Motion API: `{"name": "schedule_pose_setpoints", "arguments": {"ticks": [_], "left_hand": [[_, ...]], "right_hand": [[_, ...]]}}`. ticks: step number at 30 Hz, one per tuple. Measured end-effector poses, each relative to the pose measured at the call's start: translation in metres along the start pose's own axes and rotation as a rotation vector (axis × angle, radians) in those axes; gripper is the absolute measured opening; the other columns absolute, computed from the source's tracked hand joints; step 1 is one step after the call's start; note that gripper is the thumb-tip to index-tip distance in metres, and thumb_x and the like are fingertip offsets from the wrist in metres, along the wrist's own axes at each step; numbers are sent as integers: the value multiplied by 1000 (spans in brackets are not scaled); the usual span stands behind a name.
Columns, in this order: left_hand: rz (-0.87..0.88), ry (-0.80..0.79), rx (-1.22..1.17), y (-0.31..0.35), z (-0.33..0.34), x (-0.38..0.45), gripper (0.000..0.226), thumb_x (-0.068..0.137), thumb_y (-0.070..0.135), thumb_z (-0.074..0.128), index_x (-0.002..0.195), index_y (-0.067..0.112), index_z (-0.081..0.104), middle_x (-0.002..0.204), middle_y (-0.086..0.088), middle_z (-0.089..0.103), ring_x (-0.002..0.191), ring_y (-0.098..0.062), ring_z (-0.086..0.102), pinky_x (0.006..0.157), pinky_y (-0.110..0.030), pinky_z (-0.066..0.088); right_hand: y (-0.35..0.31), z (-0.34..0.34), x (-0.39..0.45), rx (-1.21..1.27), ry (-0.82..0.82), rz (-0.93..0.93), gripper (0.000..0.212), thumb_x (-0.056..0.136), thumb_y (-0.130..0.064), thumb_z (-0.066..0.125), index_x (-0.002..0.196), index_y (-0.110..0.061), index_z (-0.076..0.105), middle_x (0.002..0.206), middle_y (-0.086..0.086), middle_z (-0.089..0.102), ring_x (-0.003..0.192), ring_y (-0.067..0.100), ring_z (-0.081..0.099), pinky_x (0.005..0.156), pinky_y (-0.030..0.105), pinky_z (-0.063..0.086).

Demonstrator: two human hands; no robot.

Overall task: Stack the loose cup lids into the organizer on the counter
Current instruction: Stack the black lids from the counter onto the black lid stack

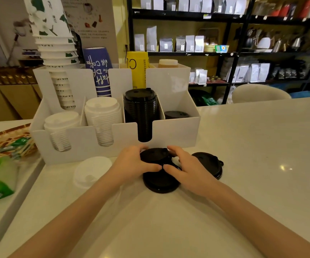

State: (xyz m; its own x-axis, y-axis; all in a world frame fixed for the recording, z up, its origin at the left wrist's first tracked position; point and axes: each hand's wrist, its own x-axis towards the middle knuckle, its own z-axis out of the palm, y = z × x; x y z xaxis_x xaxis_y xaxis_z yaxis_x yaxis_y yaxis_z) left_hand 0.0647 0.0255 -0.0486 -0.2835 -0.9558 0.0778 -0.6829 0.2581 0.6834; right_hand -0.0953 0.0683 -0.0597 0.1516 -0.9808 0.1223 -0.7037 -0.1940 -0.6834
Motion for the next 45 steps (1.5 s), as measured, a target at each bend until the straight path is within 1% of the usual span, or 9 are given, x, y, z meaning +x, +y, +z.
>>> {"name": "schedule_pose_setpoints", "arguments": {"ticks": [11,15,19,22,28,32,36,40,45], "left_hand": [[132,278,-90,31,-42,-7,62,61,45,74,115,22,52,109,5,53,99,-10,49,76,-21,40],[207,456,-86,45,-56,-4,59,60,43,75,111,23,54,108,4,51,101,-11,49,86,-28,44],[251,619,-76,56,-68,8,60,61,45,73,111,19,56,110,2,54,99,-10,48,82,-26,45],[269,687,-134,61,-78,17,60,59,46,74,110,20,57,108,3,55,98,-9,49,83,-27,46],[301,723,-188,62,-86,45,54,60,42,75,105,21,57,106,3,56,100,-12,53,86,-26,47],[309,732,-184,54,-75,68,53,63,34,76,109,17,55,113,0,54,103,-10,49,87,-17,42],[270,695,-95,41,-68,83,60,67,36,73,120,18,50,124,1,51,109,-4,42,93,-16,34],[235,646,-73,33,-70,90,59,67,36,72,119,19,50,118,1,55,104,-5,44,90,-18,35],[175,567,-81,28,-74,93,65,63,40,74,119,20,49,119,-2,55,110,-15,49,97,-33,44]], "right_hand": [[-33,-27,10,168,184,-160,48,90,-30,47,135,-25,32,128,-2,55,105,10,54,87,17,39],[-53,-44,29,142,246,-248,48,90,-29,48,135,-23,33,132,-3,53,119,10,47,103,32,39],[-68,-57,55,163,291,-306,44,91,-26,46,134,-21,36,122,-5,53,117,12,48,104,38,39],[-72,-62,70,193,301,-341,45,91,-33,44,133,-22,37,126,-2,53,116,8,46,99,27,38],[-76,-70,97,320,356,-345,41,92,-26,45,131,-26,38,129,-8,47,121,5,41,98,20,32],[-70,-67,117,341,325,-321,42,93,-20,43,134,-24,36,128,-12,45,119,0,38,93,2,31],[-58,-58,133,356,269,-273,44,94,-17,39,137,-21,32,142,-3,42,130,7,35,107,25,29],[-51,-52,140,340,249,-248,43,94,-18,38,137,-20,32,143,-1,42,130,10,37,111,32,30],[-47,-51,142,331,244,-232,43,94,-19,39,137,-22,33,143,-2,42,131,11,37,110,32,30]]}}
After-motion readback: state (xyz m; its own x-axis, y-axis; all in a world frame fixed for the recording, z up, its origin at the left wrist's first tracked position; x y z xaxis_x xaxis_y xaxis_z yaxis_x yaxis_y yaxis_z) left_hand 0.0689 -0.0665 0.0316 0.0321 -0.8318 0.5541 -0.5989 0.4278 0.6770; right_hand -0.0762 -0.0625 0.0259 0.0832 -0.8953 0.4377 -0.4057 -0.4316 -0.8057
